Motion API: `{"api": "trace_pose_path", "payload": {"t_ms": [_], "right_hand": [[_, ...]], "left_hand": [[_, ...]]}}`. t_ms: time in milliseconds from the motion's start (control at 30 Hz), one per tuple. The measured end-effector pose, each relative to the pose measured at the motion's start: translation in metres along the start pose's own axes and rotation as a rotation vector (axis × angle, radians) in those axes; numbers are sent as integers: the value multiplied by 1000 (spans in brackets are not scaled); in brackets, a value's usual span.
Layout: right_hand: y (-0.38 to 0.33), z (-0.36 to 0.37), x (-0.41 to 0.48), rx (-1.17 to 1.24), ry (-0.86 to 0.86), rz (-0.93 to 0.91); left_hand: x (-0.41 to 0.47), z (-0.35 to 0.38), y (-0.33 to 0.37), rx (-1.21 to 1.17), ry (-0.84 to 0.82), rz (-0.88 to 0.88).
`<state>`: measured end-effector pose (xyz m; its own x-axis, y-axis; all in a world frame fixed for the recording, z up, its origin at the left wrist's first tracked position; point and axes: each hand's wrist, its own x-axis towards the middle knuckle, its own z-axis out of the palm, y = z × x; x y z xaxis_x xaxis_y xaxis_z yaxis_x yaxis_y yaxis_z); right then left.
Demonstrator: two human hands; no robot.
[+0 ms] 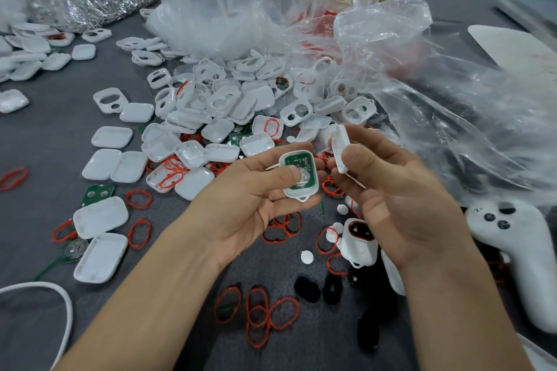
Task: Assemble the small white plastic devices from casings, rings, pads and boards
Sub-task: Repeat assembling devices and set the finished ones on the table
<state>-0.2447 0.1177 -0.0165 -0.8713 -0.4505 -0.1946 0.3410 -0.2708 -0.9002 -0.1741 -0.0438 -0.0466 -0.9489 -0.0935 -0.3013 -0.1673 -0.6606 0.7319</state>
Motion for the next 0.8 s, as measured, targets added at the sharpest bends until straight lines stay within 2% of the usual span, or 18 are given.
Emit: {"api": "trace_pose_path", "payload": {"t_ms": [333,800], "right_hand": [[1,-1,1,8,-24,-7],[2,-1,1,6,-25,-19]], "left_hand": [[1,1,-5,92,32,34],[3,0,-6,84,103,105]]}}
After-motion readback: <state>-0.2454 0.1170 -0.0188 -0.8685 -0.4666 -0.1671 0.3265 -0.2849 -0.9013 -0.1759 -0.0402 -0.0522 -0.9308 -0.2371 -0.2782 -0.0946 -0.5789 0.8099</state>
